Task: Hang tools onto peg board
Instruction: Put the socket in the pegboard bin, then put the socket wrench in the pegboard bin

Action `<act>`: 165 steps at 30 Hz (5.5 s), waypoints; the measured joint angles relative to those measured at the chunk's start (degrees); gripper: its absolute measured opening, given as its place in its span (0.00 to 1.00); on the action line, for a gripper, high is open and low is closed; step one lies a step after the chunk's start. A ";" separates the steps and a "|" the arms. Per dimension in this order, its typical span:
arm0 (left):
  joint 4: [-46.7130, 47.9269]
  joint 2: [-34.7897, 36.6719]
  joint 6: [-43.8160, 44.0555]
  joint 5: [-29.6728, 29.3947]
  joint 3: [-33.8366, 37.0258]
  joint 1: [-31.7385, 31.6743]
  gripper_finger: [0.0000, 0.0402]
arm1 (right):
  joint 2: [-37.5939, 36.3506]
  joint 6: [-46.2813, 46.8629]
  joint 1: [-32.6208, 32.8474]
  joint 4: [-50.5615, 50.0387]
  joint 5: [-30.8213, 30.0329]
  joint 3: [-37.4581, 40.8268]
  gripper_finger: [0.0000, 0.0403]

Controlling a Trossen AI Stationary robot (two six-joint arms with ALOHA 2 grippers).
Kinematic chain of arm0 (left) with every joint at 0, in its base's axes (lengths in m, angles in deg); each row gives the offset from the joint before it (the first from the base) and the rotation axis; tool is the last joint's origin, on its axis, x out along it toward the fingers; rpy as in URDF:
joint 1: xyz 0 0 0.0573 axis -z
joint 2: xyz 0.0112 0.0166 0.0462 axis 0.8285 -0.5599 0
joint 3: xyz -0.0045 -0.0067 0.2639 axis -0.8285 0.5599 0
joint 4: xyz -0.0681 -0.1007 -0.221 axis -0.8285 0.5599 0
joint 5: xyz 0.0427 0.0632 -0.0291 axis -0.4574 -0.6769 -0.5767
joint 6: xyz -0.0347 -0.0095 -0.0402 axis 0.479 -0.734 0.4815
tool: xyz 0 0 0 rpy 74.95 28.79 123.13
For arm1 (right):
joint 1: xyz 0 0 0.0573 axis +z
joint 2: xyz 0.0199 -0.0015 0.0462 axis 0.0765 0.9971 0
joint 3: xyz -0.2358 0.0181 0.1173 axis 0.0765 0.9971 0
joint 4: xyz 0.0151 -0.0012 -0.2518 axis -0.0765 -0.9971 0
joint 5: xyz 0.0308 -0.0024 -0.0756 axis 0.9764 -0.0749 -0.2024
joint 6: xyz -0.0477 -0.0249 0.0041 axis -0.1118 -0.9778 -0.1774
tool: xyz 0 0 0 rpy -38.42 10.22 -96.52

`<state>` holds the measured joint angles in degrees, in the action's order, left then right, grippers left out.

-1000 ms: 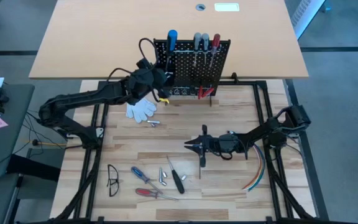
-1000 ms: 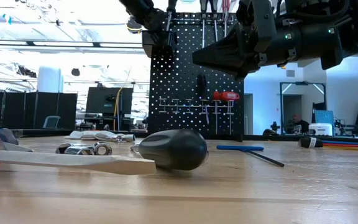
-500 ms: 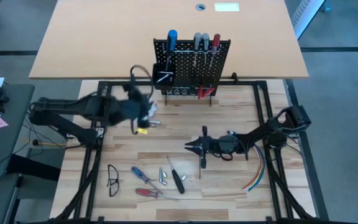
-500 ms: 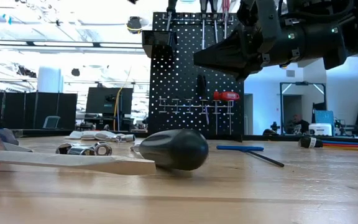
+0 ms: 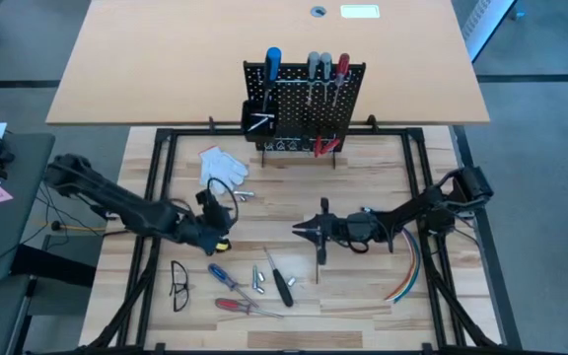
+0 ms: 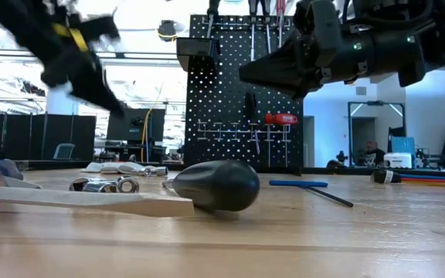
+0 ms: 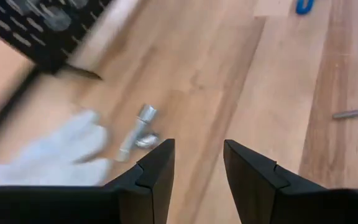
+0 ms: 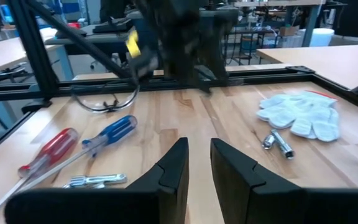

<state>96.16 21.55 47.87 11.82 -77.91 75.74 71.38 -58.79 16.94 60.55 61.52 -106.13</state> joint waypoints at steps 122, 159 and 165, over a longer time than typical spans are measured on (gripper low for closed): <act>18.38 -20.96 -27.49 2.53 -58.52 -34.51 0.31 | -0.01 -0.14 -0.57 -0.55 0.00 0.02 0.19; 33.43 -7.45 30.55 27.01 -12.89 21.93 0.44 | -0.02 0.47 -0.52 -0.56 0.00 0.02 0.19; 33.03 -7.43 21.52 21.92 -9.99 20.33 0.43 | -0.02 0.47 -1.12 -0.42 0.00 0.02 0.19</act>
<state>129.19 14.12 69.39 33.75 -87.90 96.08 71.35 -58.32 15.83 60.13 61.52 -106.11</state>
